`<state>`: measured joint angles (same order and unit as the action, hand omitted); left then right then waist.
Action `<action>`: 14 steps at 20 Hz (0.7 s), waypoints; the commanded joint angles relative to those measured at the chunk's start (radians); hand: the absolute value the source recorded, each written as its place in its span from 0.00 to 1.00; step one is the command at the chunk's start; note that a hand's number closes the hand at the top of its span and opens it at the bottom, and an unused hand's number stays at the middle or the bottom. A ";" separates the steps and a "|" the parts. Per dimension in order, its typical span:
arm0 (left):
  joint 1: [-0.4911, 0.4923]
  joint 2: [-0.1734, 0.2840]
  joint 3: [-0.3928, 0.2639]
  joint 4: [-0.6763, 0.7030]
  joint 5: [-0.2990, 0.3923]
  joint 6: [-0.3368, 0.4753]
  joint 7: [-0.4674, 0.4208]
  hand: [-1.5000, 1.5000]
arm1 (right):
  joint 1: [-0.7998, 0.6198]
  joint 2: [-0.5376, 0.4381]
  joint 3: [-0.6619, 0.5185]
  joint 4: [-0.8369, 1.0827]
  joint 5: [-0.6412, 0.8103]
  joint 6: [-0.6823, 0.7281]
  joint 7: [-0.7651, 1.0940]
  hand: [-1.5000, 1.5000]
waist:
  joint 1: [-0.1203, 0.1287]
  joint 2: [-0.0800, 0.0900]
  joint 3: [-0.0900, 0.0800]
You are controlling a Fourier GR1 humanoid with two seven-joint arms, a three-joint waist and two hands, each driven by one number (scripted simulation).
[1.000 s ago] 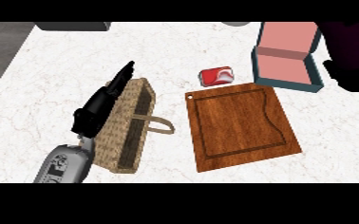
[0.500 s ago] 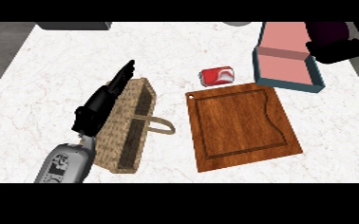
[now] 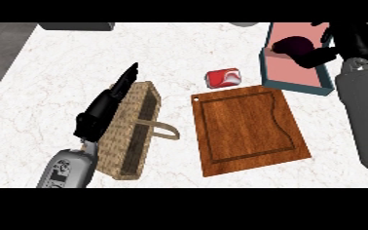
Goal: Pick the eggplant from the cutting board and place it in the cardboard box
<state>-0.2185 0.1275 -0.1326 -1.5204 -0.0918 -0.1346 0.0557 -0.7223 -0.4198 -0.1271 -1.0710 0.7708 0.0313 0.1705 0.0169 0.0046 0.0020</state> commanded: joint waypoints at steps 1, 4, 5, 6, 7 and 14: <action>0.027 -0.004 -0.015 -0.059 -0.011 0.005 0.047 0.50 | -0.023 0.010 -0.059 0.176 -0.062 0.011 -0.068 0.00 | 0.006 0.000 -0.001; 0.059 0.005 -0.006 -0.026 -0.012 -0.012 -0.011 0.50 | -0.054 0.004 -0.104 0.324 -0.082 -0.065 -0.200 0.00 | 0.007 0.003 -0.001; 0.068 0.011 0.000 -0.066 0.012 -0.034 0.025 0.50 | -0.095 0.041 -0.092 0.303 -0.084 -0.065 -0.162 0.00 | 0.004 -0.001 -0.001; 0.029 -0.028 -0.023 -0.032 -0.025 0.010 0.038 0.50 | -0.124 0.041 -0.116 0.339 -0.104 -0.086 -0.201 0.00 | 0.006 0.002 -0.001; 0.001 -0.017 0.000 0.001 -0.018 0.003 0.016 0.50 | -0.096 0.047 -0.152 0.293 -0.155 -0.086 -0.226 0.00 | -0.003 0.001 -0.001; 0.037 -0.021 -0.008 -0.037 -0.016 0.005 0.032 0.50 | -0.072 0.059 -0.402 0.284 -0.427 -0.134 -0.372 0.00 | -0.007 -0.001 0.000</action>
<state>-0.2029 0.1184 -0.1285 -1.5486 -0.0996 -0.1381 0.0849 -0.7983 -0.3767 -0.4170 -0.8004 0.4699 -0.0860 -0.1363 0.0111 0.0040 0.0025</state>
